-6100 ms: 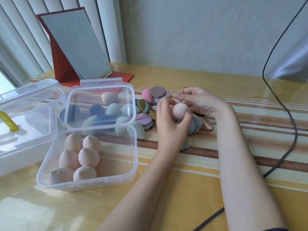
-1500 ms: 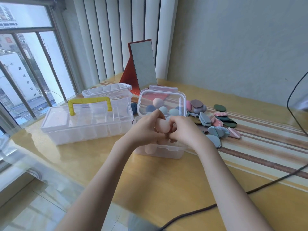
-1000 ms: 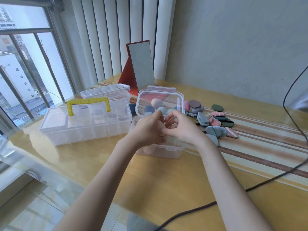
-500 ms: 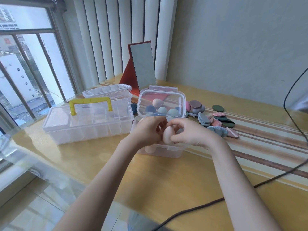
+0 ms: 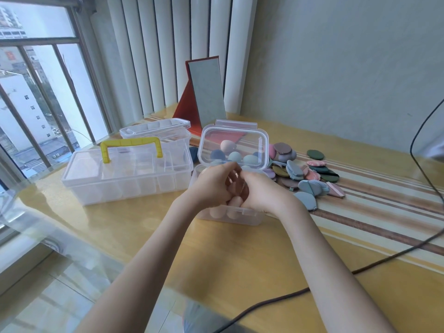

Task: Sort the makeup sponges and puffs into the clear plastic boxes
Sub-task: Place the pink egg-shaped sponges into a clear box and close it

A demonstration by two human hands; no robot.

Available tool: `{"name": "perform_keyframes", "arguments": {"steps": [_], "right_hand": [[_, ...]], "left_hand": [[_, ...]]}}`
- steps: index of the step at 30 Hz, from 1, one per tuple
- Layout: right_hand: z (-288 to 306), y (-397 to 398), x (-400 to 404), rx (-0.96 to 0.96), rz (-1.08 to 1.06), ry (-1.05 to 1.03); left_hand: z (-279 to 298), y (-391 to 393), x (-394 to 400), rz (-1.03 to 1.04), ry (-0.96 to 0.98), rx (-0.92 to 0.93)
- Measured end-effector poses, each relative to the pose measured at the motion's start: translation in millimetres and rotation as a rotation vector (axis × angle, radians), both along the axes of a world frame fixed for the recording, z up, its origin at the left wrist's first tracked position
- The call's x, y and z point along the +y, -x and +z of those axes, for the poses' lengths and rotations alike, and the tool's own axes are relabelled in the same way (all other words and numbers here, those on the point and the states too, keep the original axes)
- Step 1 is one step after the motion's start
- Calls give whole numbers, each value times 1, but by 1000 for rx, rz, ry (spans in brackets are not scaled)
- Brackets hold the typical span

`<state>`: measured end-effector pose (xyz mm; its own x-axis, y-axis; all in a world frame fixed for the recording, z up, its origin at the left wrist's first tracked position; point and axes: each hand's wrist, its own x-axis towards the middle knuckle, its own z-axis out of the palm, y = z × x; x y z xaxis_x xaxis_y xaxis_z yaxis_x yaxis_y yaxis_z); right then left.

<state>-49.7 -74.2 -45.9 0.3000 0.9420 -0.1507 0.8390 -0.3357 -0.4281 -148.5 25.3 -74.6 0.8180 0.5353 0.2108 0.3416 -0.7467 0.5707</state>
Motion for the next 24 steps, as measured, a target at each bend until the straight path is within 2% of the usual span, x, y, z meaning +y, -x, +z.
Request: {"name": "perform_keyframes", "arguments": {"steps": [11, 13, 17, 19, 24], "right_hand": [[12, -15, -5, 227, 35, 108], [15, -19, -8, 338, -35, 62], [9, -16, -4, 475, -357, -211], [6, -15, -1, 477, -420, -235], [2, -11, 11, 389, -374, -52]], "left_hand": [[3, 6, 2, -83, 126, -10], [3, 7, 2, -95, 136, -21], [5, 8, -1, -37, 236, -90], [6, 8, -1, 14, 254, -149], [5, 10, 1, 159, 241, -340]]}}
